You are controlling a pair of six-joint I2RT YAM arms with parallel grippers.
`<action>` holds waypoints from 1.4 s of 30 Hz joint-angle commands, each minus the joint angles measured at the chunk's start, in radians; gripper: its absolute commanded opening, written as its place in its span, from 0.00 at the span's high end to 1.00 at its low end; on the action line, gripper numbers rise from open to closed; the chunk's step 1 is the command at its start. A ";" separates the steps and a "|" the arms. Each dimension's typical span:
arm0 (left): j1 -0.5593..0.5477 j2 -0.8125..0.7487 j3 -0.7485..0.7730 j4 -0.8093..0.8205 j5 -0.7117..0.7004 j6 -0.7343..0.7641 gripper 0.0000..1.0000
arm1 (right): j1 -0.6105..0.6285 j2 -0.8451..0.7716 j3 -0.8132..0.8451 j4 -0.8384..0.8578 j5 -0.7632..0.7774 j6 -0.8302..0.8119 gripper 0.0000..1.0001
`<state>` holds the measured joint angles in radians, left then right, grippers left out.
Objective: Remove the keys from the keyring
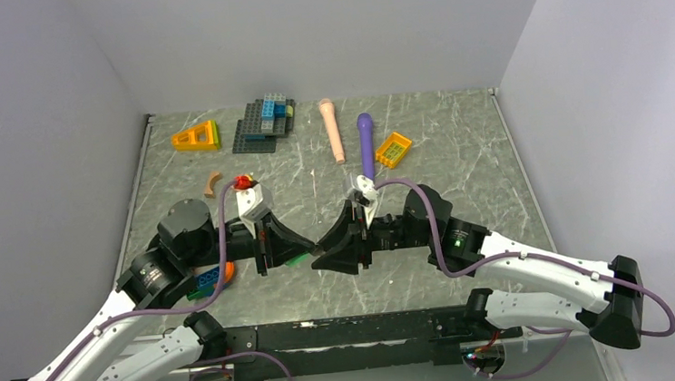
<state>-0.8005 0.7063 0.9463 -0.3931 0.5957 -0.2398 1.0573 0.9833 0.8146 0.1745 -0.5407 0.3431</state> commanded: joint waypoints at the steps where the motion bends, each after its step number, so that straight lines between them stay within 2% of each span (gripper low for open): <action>1: -0.004 -0.030 -0.035 0.132 -0.060 -0.080 1.00 | 0.006 -0.028 -0.028 0.160 0.038 0.034 0.61; 11: -0.004 -0.074 -0.089 0.222 -0.116 -0.138 1.00 | 0.006 -0.048 -0.080 0.285 0.112 0.043 0.73; 23: -0.005 -0.079 -0.124 0.293 -0.103 -0.179 1.00 | 0.006 -0.046 -0.095 0.341 0.136 0.046 0.76; 28: -0.005 -0.087 -0.132 0.304 -0.091 -0.188 1.00 | 0.006 -0.043 -0.101 0.367 0.140 0.051 0.85; 33: -0.004 -0.100 -0.141 0.308 -0.070 -0.187 1.00 | 0.006 -0.041 -0.103 0.381 0.144 0.047 1.00; 35: -0.004 -0.102 -0.137 0.293 -0.062 -0.180 1.00 | 0.005 -0.038 -0.101 0.378 0.140 0.043 1.00; 36: -0.004 -0.102 -0.132 0.281 -0.057 -0.174 0.99 | 0.006 -0.037 -0.098 0.376 0.137 0.041 1.00; 38: -0.005 -0.101 -0.122 0.261 -0.047 -0.162 0.91 | 0.006 -0.035 -0.097 0.375 0.130 0.038 1.00; 41: -0.004 -0.101 -0.104 0.232 -0.047 -0.145 0.67 | 0.006 -0.033 -0.095 0.370 0.122 0.034 1.00; 42: -0.004 -0.102 -0.094 0.220 -0.050 -0.137 0.61 | 0.005 -0.032 -0.096 0.368 0.120 0.033 1.00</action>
<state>-0.8005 0.6071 0.8135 -0.1261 0.5167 -0.3958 1.0618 0.9543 0.7074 0.4644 -0.4236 0.4000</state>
